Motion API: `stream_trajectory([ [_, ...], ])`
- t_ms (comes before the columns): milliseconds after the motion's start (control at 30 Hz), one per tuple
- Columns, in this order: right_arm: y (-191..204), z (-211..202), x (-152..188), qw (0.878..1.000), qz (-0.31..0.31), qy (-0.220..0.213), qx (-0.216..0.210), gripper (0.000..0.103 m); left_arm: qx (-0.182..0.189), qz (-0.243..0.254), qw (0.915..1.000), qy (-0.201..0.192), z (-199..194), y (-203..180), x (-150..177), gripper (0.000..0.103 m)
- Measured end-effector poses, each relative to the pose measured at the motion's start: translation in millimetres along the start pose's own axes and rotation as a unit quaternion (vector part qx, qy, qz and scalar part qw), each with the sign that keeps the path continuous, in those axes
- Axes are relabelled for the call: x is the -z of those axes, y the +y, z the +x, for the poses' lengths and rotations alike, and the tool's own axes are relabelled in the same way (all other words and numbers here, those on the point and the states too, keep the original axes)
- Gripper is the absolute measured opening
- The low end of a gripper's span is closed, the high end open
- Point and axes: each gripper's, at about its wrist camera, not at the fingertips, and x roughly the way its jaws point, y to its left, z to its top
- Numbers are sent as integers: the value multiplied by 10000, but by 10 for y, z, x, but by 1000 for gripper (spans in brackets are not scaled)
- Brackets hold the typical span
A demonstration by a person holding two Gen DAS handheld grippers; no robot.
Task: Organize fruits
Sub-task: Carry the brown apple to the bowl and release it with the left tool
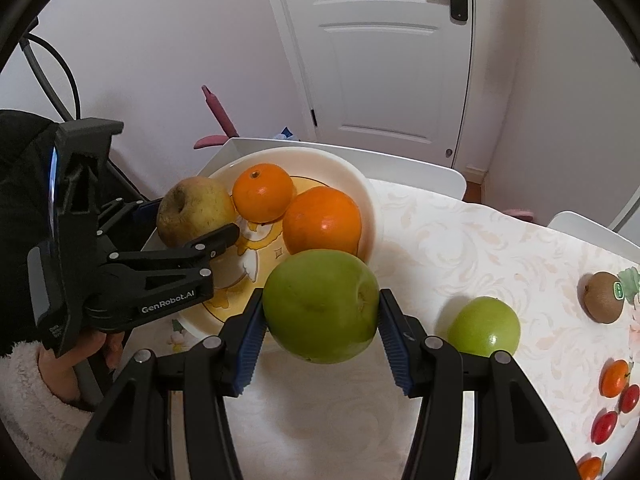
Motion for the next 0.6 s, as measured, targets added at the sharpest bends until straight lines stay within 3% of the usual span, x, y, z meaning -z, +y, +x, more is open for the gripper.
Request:
stream_trajectory([
  [33,-4,-7,1,10000,3,-5,7,50,4,0,10000,-2,-5,5,-1,82],
  [133,-5,-39,2,10000,-7,-32,22,50,-54,-18,9998,-212,-128,26,-11,103],
  [600,24,-189,-47,9998,-175,-106,-13,50,-114,-231,9995,-178,-626,146,152,103],
])
